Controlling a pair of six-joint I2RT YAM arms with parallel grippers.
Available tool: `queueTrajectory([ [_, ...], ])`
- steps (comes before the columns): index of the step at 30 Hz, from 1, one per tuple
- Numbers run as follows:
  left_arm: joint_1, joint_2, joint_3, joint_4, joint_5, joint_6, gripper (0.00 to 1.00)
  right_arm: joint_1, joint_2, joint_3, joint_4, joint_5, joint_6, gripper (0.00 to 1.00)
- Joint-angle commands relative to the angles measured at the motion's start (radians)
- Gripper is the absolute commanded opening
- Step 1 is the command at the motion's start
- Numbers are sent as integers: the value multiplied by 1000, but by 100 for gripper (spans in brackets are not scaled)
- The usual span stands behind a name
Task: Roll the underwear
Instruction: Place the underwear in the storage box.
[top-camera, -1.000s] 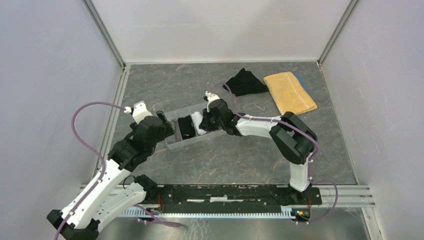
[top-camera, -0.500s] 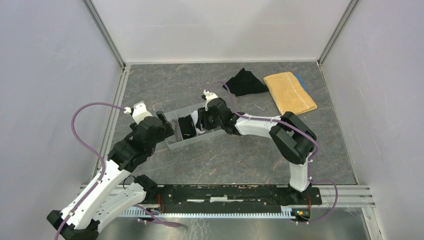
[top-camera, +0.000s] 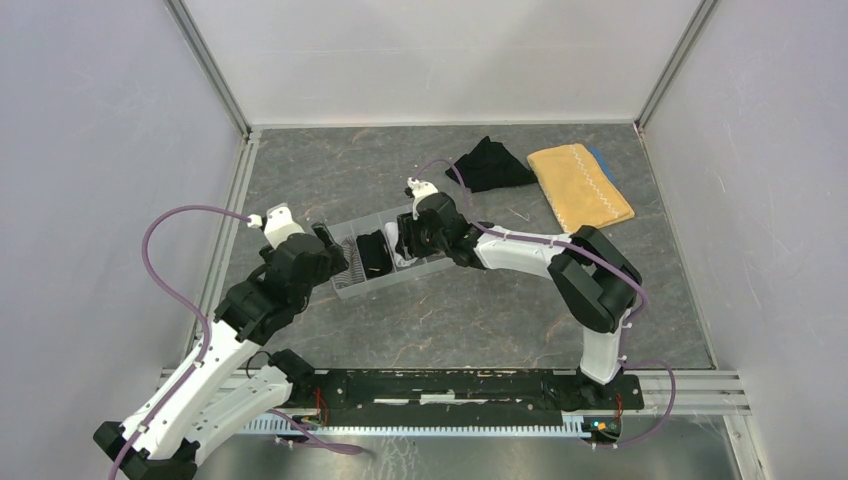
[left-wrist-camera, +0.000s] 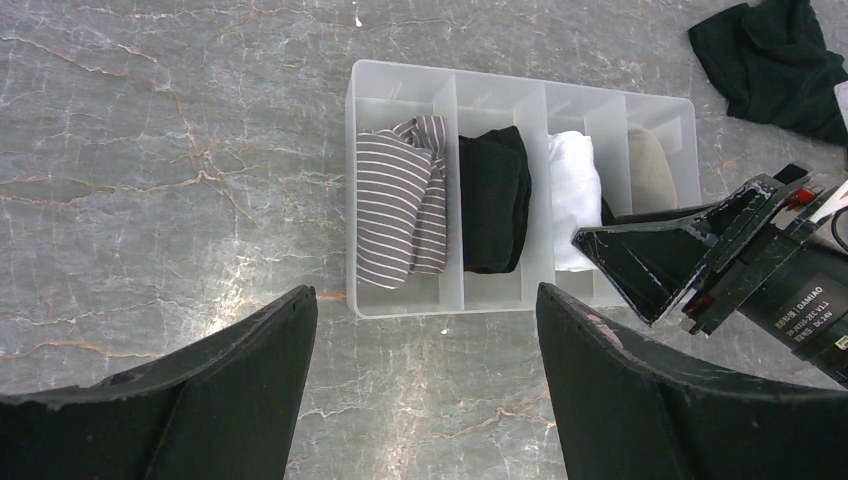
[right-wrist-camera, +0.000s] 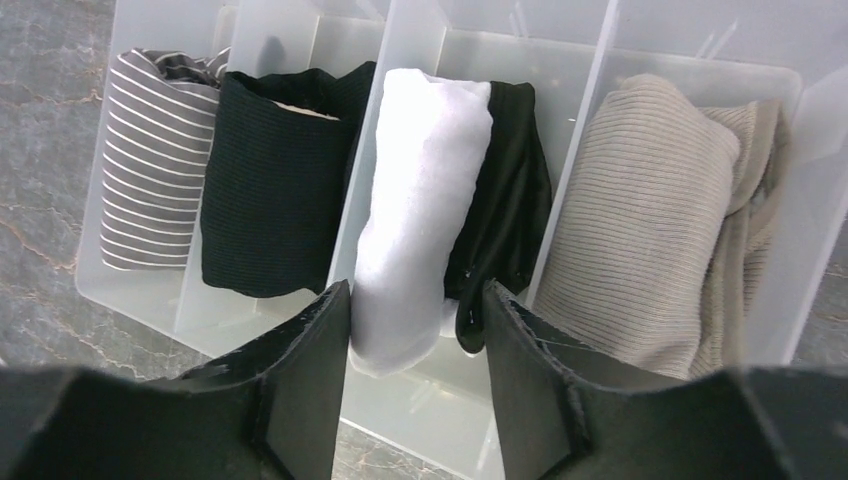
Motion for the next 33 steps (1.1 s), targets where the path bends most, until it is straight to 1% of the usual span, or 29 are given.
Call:
queueTrajectory([
  [1,2,-13,-4,27,3,-10,86,-3,-45,31,-19,38,-37,52],
  [4,3,-12,-5,29,5,-9,86,-3,-43,35,-28,52,-54,36],
  [5,3,-12,-4,29,5,-9,86,-2,-44,35,-30,56,-57,33],
  [7,4,-11,-5,30,6,-8,86,-2,-51,34,-37,75,-68,29],
  [9,3,-10,-4,32,7,-7,86,-2,-56,34,-47,101,-83,29],
  [11,3,-8,-5,32,9,-6,86,-2,-62,34,-60,126,-99,30],
  [12,2,-7,-4,33,9,-6,86,-1,-64,36,-60,136,-107,34],
  [13,3,-6,-4,33,10,-6,86,-1,-65,38,-61,150,-115,41],
  [14,3,-5,-5,33,11,-6,86,1,-67,40,-84,160,-128,51],
  [15,3,-5,-5,32,11,-6,86,2,-67,43,-98,175,-139,55],
  [16,3,-5,-5,33,11,-6,86,3,-68,46,-105,188,-147,56],
  [17,2,-6,-5,33,11,-6,86,4,-69,47,-110,197,-158,55],
  [21,2,-9,-6,36,11,-4,86,9,-73,50,-119,229,-182,36],
  [25,3,-7,-6,36,13,-4,86,11,-67,55,-123,228,-191,19],
  [29,3,-5,-6,39,15,-3,86,13,-66,55,-128,239,-207,9],
  [32,4,-2,-6,41,17,-1,86,17,-65,54,-138,264,-225,0],
  [33,3,-2,-6,41,17,-1,86,17,-65,53,-141,267,-227,0],
])
